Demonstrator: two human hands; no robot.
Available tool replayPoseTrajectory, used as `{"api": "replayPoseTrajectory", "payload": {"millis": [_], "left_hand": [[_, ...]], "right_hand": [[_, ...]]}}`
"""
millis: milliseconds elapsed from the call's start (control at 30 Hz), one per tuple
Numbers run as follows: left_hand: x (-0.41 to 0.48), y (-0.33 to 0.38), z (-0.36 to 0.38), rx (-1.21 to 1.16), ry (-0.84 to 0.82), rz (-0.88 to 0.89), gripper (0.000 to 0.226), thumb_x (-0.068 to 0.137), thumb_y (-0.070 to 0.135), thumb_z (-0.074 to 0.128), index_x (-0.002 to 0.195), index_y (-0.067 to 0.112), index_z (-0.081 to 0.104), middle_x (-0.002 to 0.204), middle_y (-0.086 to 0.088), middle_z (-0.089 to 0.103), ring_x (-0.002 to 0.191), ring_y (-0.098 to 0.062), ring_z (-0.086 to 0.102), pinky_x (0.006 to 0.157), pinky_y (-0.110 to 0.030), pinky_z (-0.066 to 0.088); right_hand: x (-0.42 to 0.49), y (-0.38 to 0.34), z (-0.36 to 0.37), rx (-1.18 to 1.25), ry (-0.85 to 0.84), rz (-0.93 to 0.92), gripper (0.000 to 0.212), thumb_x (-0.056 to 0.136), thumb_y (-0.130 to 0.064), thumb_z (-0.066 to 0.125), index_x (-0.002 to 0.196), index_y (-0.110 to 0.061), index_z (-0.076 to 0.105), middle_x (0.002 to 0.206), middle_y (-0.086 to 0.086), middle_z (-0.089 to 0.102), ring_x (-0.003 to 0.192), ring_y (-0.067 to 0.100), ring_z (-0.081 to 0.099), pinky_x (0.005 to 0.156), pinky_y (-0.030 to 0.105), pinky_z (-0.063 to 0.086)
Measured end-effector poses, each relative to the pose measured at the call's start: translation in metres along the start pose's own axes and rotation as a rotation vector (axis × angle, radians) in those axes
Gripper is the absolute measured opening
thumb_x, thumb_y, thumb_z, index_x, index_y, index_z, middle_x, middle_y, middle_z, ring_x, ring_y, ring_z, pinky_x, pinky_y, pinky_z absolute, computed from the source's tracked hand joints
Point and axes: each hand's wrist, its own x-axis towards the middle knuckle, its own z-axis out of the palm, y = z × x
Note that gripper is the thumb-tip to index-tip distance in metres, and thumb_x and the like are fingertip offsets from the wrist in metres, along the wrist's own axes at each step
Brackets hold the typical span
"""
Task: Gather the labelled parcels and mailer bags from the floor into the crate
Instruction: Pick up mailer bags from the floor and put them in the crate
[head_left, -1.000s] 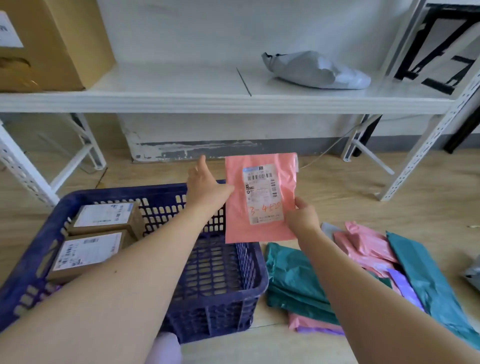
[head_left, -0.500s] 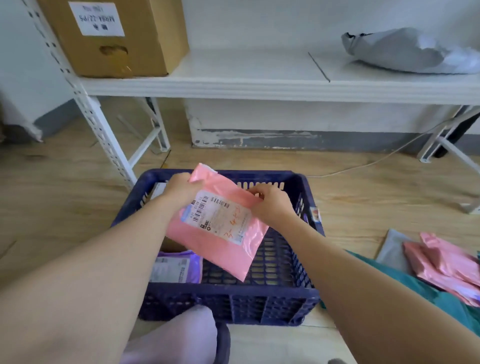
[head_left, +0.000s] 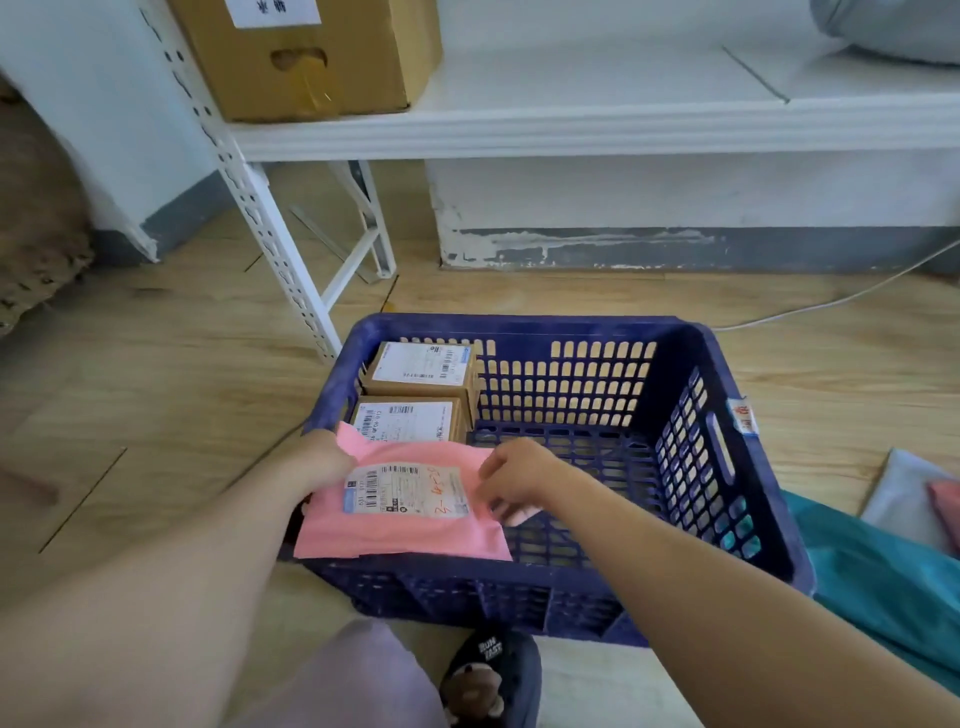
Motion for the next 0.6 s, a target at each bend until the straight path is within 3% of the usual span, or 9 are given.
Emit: {"api": "replayPoseTrajectory", "payload": {"millis": [67, 133, 233, 267, 333, 400, 467, 600], "left_hand": [[-0.001, 0.001, 0.004, 0.230, 0.008, 0.043, 0.041, 0.097, 0.011, 0.047, 0.135, -0.003, 0.040, 0.130, -0.017, 0.052, 0.113, -0.025, 0.053, 0.074, -0.024, 0.035], [-0.004, -0.001, 0.009, 0.416, 0.094, 0.174, 0.054, 0.092, 0.012, 0.055, 0.139, 0.004, 0.032, 0.137, -0.016, 0.045, 0.123, -0.029, 0.048, 0.085, -0.031, 0.041], [-0.014, 0.005, 0.007, 0.575, 0.351, 0.424, 0.052, 0.084, 0.027, 0.066, 0.128, 0.016, 0.040, 0.128, -0.006, 0.043, 0.119, -0.024, 0.045, 0.086, -0.035, 0.044], [-0.015, 0.007, 0.006, 0.559, 0.334, 0.473, 0.046, 0.082, 0.034, 0.068, 0.119, 0.018, 0.045, 0.120, -0.002, 0.048, 0.112, -0.021, 0.049, 0.080, -0.033, 0.044], [-0.016, 0.004, 0.009, 0.437, 0.077, 0.441, 0.046, 0.072, 0.045, 0.075, 0.103, 0.022, 0.050, 0.105, 0.004, 0.055, 0.094, -0.017, 0.055, 0.072, -0.029, 0.043], [-0.018, -0.004, 0.018, 0.428, -0.198, 0.354, 0.059, 0.063, 0.051, 0.078, 0.108, 0.024, 0.050, 0.108, 0.006, 0.057, 0.094, -0.016, 0.056, 0.081, -0.030, 0.047], [-0.019, -0.009, 0.022, 0.499, -0.281, 0.300, 0.063, 0.067, 0.047, 0.076, 0.118, 0.024, 0.046, 0.113, 0.004, 0.056, 0.095, -0.017, 0.056, 0.083, -0.031, 0.049], [-0.016, -0.007, 0.022, 0.549, -0.322, 0.258, 0.065, 0.075, 0.037, 0.073, 0.129, 0.021, 0.040, 0.118, -0.002, 0.056, 0.098, -0.020, 0.057, 0.085, -0.035, 0.050]], "right_hand": [[0.005, 0.002, 0.014, -0.091, 0.020, -0.015, 0.028, 0.079, 0.005, 0.063, 0.105, -0.001, 0.067, 0.096, 0.011, 0.069, 0.079, 0.023, 0.068, 0.082, 0.033, 0.057], [0.008, 0.005, 0.027, -0.136, 0.067, -0.038, 0.025, 0.077, 0.003, 0.067, 0.100, -0.008, 0.068, 0.110, 0.006, 0.068, 0.086, 0.020, 0.071, 0.081, 0.032, 0.059], [0.015, 0.007, 0.042, -0.169, 0.137, -0.081, 0.019, 0.079, -0.001, 0.062, 0.090, -0.017, 0.064, 0.114, 0.002, 0.065, 0.092, 0.021, 0.070, 0.080, 0.033, 0.059], [0.017, 0.006, 0.046, -0.178, 0.148, -0.091, 0.018, 0.081, -0.002, 0.059, 0.089, -0.018, 0.060, 0.115, 0.003, 0.064, 0.092, 0.022, 0.069, 0.079, 0.034, 0.059], [0.019, 0.004, 0.053, -0.240, 0.152, -0.119, 0.019, 0.083, -0.005, 0.055, 0.097, -0.019, 0.057, 0.117, 0.004, 0.061, 0.096, 0.024, 0.066, 0.080, 0.034, 0.059], [0.021, 0.001, 0.057, -0.347, 0.142, -0.162, 0.028, 0.087, -0.008, 0.051, 0.112, -0.018, 0.055, 0.120, 0.006, 0.059, 0.102, 0.025, 0.061, 0.079, 0.031, 0.055], [0.025, -0.002, 0.060, -0.441, 0.128, -0.200, 0.035, 0.090, -0.013, 0.049, 0.124, -0.020, 0.051, 0.123, 0.005, 0.058, 0.105, 0.024, 0.058, 0.081, 0.030, 0.052], [0.035, -0.003, 0.068, -0.502, 0.119, -0.214, 0.039, 0.090, -0.016, 0.050, 0.128, -0.024, 0.048, 0.121, 0.002, 0.058, 0.102, 0.021, 0.058, 0.088, 0.036, 0.053]]}}
